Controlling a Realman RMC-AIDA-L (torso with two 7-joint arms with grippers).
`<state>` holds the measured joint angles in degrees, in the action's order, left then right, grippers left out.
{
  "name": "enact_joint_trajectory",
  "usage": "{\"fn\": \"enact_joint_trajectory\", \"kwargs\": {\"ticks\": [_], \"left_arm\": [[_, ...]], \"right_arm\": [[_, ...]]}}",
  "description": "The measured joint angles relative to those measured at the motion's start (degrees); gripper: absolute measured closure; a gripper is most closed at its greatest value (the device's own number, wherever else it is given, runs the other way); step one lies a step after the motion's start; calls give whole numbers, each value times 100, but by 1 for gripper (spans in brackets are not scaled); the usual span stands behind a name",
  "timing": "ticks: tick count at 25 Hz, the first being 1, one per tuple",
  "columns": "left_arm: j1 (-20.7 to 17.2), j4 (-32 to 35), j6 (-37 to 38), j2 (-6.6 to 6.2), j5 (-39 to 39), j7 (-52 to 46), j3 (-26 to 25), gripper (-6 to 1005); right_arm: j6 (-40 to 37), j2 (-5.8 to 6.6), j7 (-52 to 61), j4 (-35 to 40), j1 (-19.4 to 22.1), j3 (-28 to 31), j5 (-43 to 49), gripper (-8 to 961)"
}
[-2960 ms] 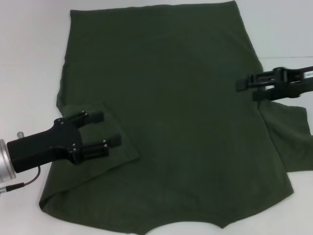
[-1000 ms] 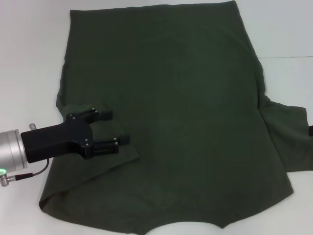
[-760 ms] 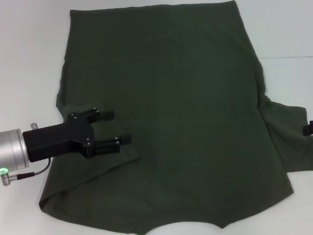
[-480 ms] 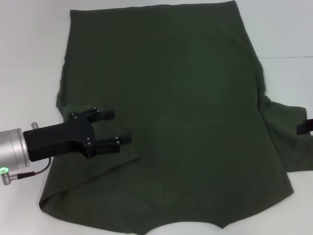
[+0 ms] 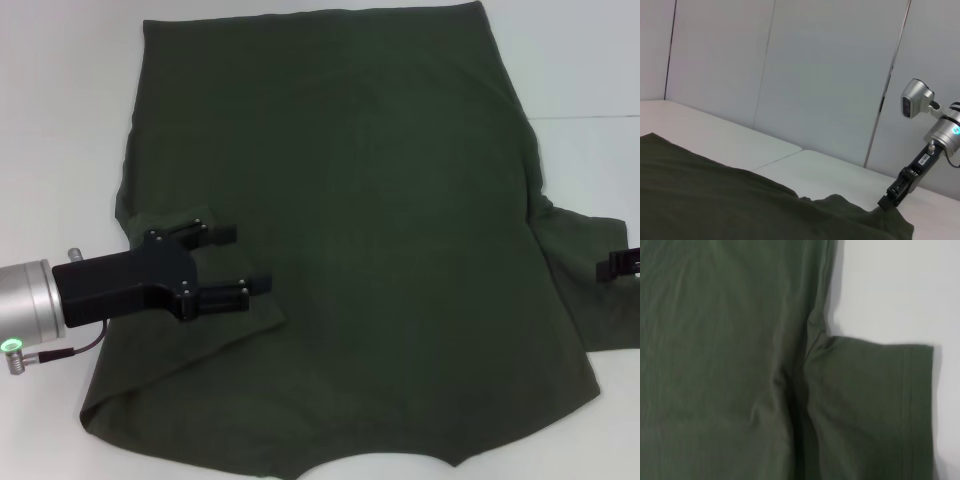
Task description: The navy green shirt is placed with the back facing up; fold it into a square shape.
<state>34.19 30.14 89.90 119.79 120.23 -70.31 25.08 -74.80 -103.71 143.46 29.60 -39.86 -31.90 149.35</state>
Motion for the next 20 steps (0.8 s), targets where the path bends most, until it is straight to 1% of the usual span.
{"fn": "enact_joint_trajectory", "kwargs": {"ticks": [4, 12, 18, 20], "left_arm": [[8, 0, -26, 0, 0, 0, 27, 90], [18, 0, -37, 0, 0, -1, 46, 90], [26, 0, -37, 0, 0, 0, 44, 90], [31, 0, -36, 0, 0, 0, 43, 90]], "right_arm": [[-1, 0, -4, -6, 6, 0, -7, 19], [0, 0, 62, -7, 13, 0, 1, 74], [-10, 9, 76, -6, 28, 22, -9, 303], [-10, 20, 79, -6, 38, 40, -11, 348]]}}
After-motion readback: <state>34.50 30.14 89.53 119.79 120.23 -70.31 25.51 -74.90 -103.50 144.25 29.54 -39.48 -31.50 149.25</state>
